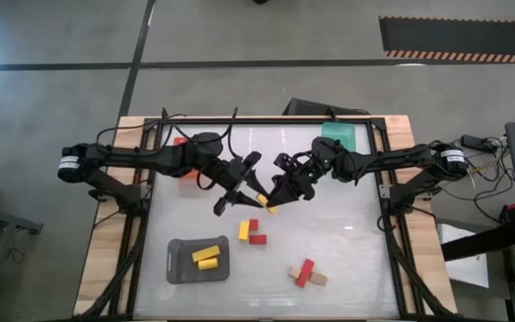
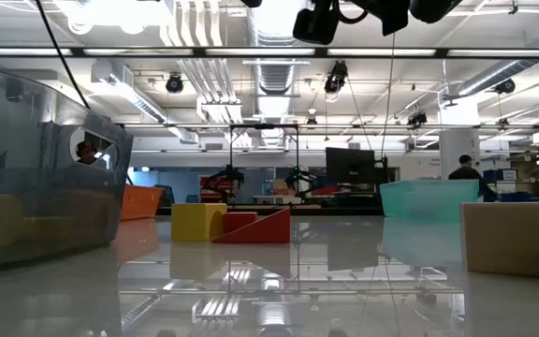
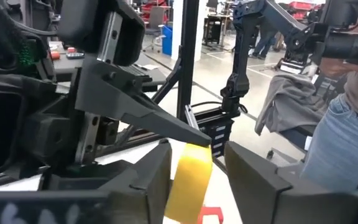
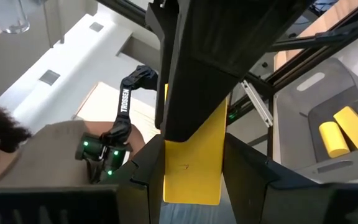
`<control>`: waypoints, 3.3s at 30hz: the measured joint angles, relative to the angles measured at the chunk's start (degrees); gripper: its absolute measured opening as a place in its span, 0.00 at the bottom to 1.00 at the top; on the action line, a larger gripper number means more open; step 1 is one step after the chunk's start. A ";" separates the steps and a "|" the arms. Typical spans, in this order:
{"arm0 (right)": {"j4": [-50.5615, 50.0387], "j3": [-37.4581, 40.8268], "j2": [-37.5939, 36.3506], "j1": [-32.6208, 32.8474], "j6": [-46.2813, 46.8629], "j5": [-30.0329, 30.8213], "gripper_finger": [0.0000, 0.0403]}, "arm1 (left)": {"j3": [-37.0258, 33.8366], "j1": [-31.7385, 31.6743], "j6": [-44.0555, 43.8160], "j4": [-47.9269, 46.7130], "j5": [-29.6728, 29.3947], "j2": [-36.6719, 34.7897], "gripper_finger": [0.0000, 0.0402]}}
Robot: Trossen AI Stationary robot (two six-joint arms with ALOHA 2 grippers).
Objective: Sort & place blocks by color
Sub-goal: Put the yellow block into the black bin
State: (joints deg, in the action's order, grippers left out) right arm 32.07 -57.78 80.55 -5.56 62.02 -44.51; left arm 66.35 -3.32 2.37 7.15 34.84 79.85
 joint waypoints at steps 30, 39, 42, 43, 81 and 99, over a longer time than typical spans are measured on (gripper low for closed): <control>-0.55 0.00 0.00 -1.24 1.35 -1.01 0.52 | 0.00 0.07 -0.92 -3.73 0.01 -1.06 0.12; -1.97 0.04 -0.07 -3.82 2.45 -5.46 0.53 | 0.04 0.83 -0.85 -27.73 -2.28 -6.36 0.12; -1.96 0.04 -0.09 -4.23 1.82 -5.44 0.53 | -0.05 2.41 -3.03 -36.83 -4.94 -7.20 0.12; -1.92 0.04 -0.13 -4.24 1.54 -5.44 0.53 | -0.09 3.08 -3.62 -40.10 -5.70 -7.51 0.12; -2.05 0.04 0.35 -4.24 -3.04 -4.90 0.54 | -15.01 40.63 -45.57 -53.83 -32.75 -5.17 0.13; -2.19 0.04 0.42 -4.22 -2.54 -4.92 0.54 | -16.90 40.61 -45.48 -54.03 -32.56 -4.44 0.23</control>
State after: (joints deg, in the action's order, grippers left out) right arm 29.89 -57.74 80.97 -9.78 59.48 -49.43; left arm 49.45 37.30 -43.11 -46.87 2.28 75.42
